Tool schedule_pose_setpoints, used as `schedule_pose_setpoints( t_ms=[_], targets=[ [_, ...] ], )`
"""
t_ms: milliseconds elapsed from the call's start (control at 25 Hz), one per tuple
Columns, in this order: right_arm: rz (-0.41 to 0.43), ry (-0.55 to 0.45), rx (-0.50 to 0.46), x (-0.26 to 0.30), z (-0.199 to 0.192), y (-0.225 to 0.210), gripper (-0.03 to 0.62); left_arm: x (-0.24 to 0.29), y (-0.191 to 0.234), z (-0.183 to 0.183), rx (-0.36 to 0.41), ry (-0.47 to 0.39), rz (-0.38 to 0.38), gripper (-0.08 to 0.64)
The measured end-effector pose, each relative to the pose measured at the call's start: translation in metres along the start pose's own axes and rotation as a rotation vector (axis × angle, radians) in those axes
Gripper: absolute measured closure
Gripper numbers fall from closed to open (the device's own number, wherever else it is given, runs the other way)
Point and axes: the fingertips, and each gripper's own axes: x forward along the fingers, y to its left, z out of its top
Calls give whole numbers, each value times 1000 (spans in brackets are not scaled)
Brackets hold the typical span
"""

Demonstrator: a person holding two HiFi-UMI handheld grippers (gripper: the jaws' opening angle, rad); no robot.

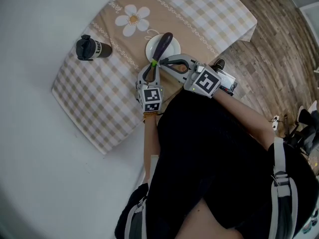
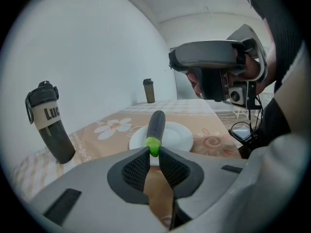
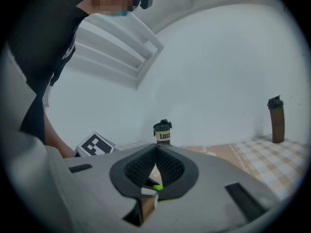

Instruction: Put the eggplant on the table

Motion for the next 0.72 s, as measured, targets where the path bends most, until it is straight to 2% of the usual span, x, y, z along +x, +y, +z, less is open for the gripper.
schedule_pose_setpoints(
  t_ms=[200, 720],
  targets=[
    [12, 11, 11, 12, 1, -10, 586, 10, 9, -3, -13, 24, -3, 497],
    [7, 2, 0, 4, 0, 0, 586, 6, -5, -9, 13, 35, -20, 492]
  ],
)
